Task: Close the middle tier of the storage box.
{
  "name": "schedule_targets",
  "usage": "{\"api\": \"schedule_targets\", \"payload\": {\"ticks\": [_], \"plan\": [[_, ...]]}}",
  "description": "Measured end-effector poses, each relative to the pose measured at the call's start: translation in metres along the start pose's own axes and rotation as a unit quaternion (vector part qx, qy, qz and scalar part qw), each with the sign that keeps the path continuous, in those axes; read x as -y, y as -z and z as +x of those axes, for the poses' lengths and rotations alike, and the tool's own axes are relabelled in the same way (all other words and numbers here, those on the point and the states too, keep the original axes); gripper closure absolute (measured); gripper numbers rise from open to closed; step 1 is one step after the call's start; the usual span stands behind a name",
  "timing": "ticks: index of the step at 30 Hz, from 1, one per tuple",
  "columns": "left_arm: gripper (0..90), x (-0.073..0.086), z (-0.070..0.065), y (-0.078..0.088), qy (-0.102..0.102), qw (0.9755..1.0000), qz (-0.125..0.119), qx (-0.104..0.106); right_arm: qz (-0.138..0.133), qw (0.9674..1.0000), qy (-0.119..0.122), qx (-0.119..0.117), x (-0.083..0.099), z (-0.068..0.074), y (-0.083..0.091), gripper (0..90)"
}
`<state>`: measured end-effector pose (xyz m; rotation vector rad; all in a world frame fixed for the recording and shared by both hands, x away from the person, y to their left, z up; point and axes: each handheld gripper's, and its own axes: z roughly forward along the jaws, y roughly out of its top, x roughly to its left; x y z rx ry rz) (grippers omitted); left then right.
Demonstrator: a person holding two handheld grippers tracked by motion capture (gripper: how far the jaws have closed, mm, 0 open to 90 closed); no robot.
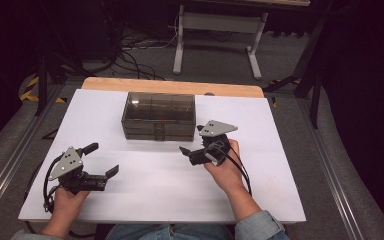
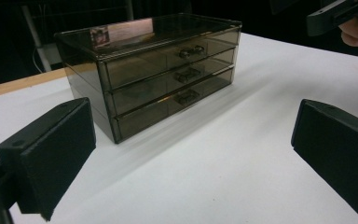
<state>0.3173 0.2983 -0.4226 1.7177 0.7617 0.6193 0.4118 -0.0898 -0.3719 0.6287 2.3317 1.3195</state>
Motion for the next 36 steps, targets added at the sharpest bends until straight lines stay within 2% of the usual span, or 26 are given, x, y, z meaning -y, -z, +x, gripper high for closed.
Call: {"api": "schedule_targets", "payload": {"ticks": [4, 5, 6, 10, 11, 15, 16, 23, 26, 27, 31, 36], "plan": [[0.5, 0.0, 0.0, 0.0, 0.001, 1.0, -0.002, 0.0, -0.005, 0.9999, -0.011, -0.004, 0.007, -0.004, 0.01, 2.0], [0.4, 0.0, 0.0, 0.0, 0.001, 1.0, -0.002, 0.0, -0.005, 0.9999, -0.011, -0.004, 0.007, -0.004, 0.01, 2.0], [0.5, 0.0, 0.0, 0.0, 0.004, 1.0, -0.003, -0.001, -0.006, 0.9997, -0.024, -0.008, 0.014, -0.007, 0.017, 0.3], [0.5, 0.0, 0.001, 0.0, 0.004, 1.0, -0.002, -0.002, -0.019, 0.9994, -0.029, -0.005, 0.023, -0.009, 0.024, 0.1], [0.5, 0.0, 0.001, 0.0, 0.004, 1.0, -0.002, -0.002, -0.03, 0.9989, -0.037, -0.001, 0.032, -0.011, 0.031, 0.1], [0.5, 0.0, 0.0, -0.001, 0.001, 1.0, 0.0, -0.004, -0.044, 0.9977, -0.052, 0.005, 0.044, -0.014, 0.039, 0.1], [0.4, 0.0, 0.0, -0.001, 0.0, 1.0, -0.001, -0.004, -0.058, 0.9963, -0.062, 0.013, 0.055, -0.017, 0.047, 0.1], [0.2, 0.001, 0.0, -0.001, 0.006, 1.0, -0.004, -0.004, -0.084, 0.9947, -0.055, 0.022, 0.075, -0.018, 0.062, 0.1], [0.1, 0.001, 0.001, -0.001, 0.005, 1.0, -0.004, -0.002, -0.087, 0.9943, -0.059, 0.02, 0.082, -0.018, 0.065, 0.1], [0.1, 0.001, 0.002, -0.001, 0.005, 1.0, -0.007, 0.002, -0.084, 0.994, -0.065, 0.028, 0.09, -0.02, 0.069, 0.1], [0.1, 0.002, 0.004, 0.0, 0.01, 0.9999, -0.012, 0.005, -0.079, 0.9936, -0.074, 0.034, 0.105, -0.021, 0.074, 0.1], [0.1, 0.002, 0.004, -0.001, 0.003, 0.9999, -0.013, 0.005, -0.075, 0.9933, -0.078, 0.04, 0.12, -0.022, 0.079, 0.3]]}}
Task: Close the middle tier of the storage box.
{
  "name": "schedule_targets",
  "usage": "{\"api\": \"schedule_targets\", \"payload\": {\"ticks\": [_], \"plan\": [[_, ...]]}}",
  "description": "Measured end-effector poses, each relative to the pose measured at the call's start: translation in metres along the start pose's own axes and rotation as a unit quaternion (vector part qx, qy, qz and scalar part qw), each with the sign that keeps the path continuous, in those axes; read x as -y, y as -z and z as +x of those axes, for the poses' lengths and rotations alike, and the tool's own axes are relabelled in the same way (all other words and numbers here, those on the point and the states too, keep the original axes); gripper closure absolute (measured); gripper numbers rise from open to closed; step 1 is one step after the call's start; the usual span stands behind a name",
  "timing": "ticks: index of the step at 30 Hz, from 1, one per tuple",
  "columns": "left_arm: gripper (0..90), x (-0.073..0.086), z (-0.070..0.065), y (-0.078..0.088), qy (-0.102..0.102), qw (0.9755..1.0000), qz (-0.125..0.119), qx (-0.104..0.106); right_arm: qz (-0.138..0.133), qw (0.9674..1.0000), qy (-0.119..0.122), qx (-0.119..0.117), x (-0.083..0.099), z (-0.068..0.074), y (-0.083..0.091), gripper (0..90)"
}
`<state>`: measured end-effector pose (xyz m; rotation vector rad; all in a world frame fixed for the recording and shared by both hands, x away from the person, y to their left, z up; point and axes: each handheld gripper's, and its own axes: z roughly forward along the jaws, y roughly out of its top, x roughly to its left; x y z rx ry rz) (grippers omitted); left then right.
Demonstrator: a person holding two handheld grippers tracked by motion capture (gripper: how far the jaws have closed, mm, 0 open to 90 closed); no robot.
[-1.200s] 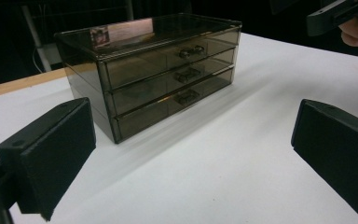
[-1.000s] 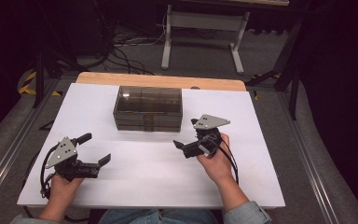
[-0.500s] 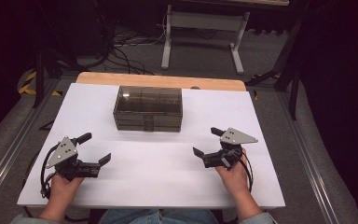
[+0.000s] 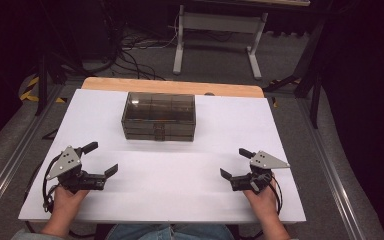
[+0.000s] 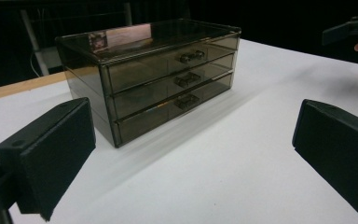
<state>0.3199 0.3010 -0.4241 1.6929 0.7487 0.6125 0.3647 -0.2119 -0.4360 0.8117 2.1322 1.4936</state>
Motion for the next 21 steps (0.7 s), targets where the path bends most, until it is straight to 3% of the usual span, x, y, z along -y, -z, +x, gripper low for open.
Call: {"api": "schedule_targets", "payload": {"ticks": [10, 21], "plan": [[0.0, 0.0012, 0.0031, -0.001, -0.007, 1.0, 0.003, -0.004, 0.029, 0.9995, -0.004, 0.011, 0.0115, -0.0028, -0.0017, 0.3], [0.1, 0.0017, 0.0025, -0.0028, -0.01, 0.9998, 0.012, -0.009, 0.01, 0.9995, -0.007, 0.029, 0.0092, -0.0078, 0.0033, 0.4]]}}
